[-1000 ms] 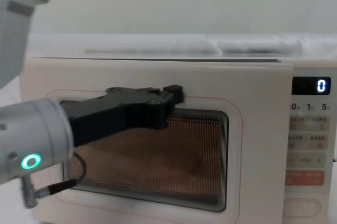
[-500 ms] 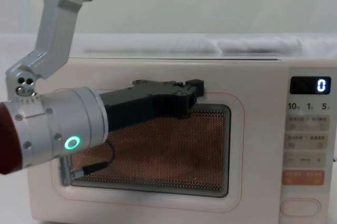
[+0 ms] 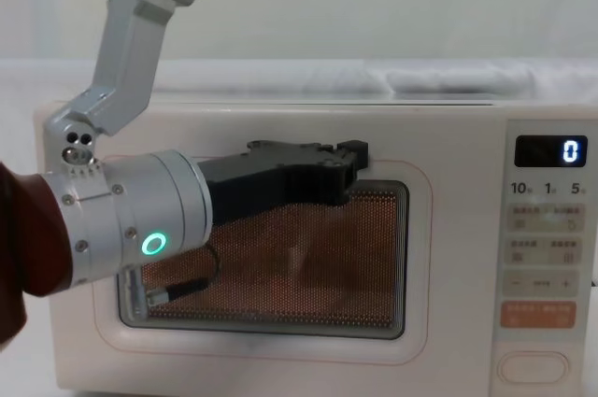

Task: Press the button to open the microwave door with one hand; close the microwave door with the other hand.

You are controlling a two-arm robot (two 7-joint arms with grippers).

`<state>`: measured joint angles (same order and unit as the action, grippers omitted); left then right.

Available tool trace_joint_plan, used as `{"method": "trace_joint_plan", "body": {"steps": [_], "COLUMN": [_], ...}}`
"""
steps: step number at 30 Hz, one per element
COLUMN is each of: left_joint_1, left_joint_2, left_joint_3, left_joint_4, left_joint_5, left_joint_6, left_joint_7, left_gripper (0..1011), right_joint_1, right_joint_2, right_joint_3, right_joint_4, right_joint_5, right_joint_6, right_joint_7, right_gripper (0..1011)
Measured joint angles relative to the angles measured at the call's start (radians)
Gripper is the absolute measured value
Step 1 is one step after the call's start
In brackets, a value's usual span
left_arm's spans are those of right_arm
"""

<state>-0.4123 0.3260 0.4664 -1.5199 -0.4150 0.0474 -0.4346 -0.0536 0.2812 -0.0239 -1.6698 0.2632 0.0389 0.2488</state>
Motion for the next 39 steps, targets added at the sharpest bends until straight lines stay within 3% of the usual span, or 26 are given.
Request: {"method": "trace_joint_plan", "body": {"steps": [21, 39], "left_joint_1": [-0.023, -0.030], "left_joint_2": [-0.040, -0.051], "left_joint_3": [-0.004, -0.008], "left_joint_4": [0.047, 0.054], "left_joint_5": [0.015, 0.014], "left_joint_6": [-0.013, -0.004], "left_joint_7": [0.018, 0.021], "left_gripper": [0, 0], "right_joint_1": [0.000, 0.000], "right_joint_2": [0.000, 0.000], "right_joint_3": [0.000, 0.000], "right_joint_4": [0.000, 0.000], "right_joint_5": [0.000, 0.000], "right_joint_6": [0.000, 0.000], "right_joint_7": [0.000, 0.000], "right_gripper": [1002, 1002]}}
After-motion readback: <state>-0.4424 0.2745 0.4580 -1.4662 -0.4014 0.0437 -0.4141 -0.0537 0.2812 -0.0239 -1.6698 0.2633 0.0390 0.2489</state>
